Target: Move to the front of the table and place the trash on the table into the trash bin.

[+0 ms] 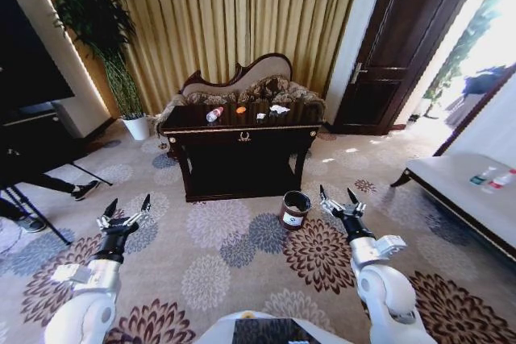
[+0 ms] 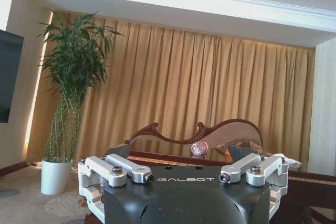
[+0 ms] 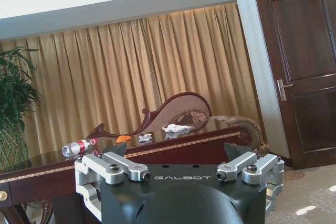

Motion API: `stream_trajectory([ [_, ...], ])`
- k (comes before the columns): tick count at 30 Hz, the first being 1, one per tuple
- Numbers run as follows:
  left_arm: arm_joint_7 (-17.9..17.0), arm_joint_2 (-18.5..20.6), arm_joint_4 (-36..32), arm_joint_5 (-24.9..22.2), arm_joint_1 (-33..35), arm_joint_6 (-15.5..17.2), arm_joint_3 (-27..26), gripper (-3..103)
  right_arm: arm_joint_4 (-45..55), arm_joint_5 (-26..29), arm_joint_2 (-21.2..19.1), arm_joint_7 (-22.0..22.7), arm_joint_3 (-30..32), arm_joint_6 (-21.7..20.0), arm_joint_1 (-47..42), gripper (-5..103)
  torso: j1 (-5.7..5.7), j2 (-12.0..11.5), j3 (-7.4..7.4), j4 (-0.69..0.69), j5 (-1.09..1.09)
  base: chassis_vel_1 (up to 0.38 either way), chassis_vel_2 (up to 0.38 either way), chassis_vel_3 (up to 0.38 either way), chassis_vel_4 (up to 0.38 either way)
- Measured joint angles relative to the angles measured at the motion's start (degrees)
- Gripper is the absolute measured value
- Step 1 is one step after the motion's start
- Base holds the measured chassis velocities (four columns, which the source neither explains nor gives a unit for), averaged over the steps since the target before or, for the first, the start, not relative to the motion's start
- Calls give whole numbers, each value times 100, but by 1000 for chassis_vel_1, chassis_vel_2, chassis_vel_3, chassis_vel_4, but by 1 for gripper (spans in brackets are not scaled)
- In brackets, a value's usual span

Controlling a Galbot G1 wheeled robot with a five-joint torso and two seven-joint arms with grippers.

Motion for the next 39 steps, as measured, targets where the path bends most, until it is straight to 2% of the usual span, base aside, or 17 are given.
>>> stream_trajectory([
  [39, 28, -23, 3, 5, 61, -53, -85, 100, 40, -28, 77, -99, -23, -11, -78, 100, 1, -1, 0, 0, 0, -139, 141, 141, -138],
])
